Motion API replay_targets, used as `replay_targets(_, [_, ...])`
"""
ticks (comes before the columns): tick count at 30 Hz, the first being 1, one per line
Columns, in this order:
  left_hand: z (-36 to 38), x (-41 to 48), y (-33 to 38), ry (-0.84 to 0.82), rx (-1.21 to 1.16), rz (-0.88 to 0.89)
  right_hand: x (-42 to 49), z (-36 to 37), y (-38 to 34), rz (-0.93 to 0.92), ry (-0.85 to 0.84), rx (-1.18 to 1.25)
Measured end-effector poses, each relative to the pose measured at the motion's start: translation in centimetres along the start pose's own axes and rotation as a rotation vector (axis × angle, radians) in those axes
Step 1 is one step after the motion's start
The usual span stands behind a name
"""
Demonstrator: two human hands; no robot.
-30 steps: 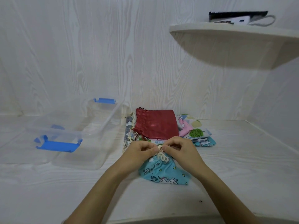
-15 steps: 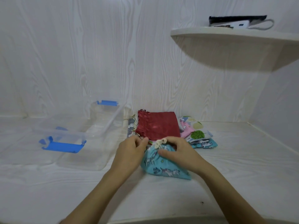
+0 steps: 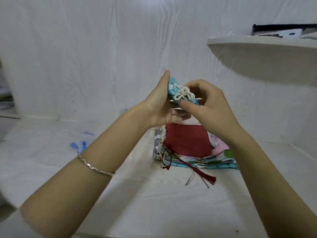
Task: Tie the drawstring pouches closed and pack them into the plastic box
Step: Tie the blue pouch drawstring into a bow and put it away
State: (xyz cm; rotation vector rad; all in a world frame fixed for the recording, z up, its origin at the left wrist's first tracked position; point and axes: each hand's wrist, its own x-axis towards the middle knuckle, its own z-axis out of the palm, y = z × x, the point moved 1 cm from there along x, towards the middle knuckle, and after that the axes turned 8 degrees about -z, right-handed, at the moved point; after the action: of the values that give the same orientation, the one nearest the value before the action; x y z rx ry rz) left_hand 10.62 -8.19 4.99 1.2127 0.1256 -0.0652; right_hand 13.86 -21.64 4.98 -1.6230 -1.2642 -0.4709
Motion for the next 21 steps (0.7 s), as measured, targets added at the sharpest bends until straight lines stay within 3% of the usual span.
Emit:
replay_targets(3, [-3.0,-1.0,3.0,0.196,0.143,0.033,3.3,2.6,0.1,0.022,-0.040,0.073])
replay_targets(6, [-7.3,-1.8,4.1,0.384,0.252,-0.052,6.4,6.5,1.5,0.143,-0.115,0.212])
replay_targets(10, [-12.9,-1.7,3.7,0.437,0.163,-0.253,8.7,11.6,4.1,0.346,-0.300,0.285])
replay_targets(15, [-15.9,-1.3,2.0,0.422,0.225,-0.405,9.3,15.4,7.2,0.383,-0.418,-0.002])
replay_targets(18, [-15.7,-2.2,2.0,0.561,0.579,-0.385,8.8,16.7,7.5,0.294,-0.561,-0.147])
replay_targets(21, [-16.4,-2.2,1.8,0.661,1.067,-0.421,7.7,17.8,6.4,0.290,-0.949,-0.122])
